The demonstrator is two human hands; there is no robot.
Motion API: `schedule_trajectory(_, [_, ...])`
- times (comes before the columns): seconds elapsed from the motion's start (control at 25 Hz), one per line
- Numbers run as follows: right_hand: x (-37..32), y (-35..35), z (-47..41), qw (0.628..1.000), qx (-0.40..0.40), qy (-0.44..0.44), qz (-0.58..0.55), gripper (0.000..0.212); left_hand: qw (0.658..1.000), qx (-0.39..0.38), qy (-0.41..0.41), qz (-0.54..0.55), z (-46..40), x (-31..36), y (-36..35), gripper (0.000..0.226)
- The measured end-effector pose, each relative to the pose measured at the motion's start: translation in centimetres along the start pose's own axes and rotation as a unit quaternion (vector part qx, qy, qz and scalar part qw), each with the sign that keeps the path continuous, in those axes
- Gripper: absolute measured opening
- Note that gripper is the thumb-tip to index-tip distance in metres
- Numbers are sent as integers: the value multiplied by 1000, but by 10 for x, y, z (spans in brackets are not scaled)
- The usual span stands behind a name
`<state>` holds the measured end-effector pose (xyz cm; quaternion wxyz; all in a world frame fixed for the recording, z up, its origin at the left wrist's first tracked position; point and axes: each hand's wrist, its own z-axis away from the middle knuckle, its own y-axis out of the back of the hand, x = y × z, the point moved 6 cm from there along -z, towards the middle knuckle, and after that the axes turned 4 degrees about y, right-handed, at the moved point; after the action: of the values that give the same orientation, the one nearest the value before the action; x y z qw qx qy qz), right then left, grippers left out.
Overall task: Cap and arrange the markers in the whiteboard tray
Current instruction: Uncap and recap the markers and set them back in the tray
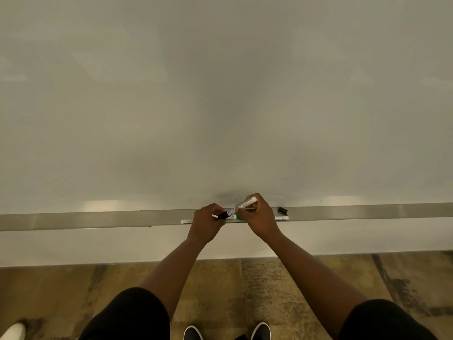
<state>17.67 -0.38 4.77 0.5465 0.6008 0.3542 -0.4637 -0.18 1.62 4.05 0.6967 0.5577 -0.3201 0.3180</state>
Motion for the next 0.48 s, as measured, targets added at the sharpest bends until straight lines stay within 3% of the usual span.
schedule_trajectory(0.28, [1, 2, 3, 991, -82, 24, 103, 14, 993, 8, 44, 105, -6, -8, 18, 17])
schedule_trajectory(0.36, [-1, -9, 6, 973, -139, 62, 174, 23, 990, 18, 48, 129, -9, -2, 20, 12])
schedule_trajectory(0.48, [-6, -22, 9, 940, -156, 127, 276, 40, 994, 27, 30, 102, -12, 7, 20, 15])
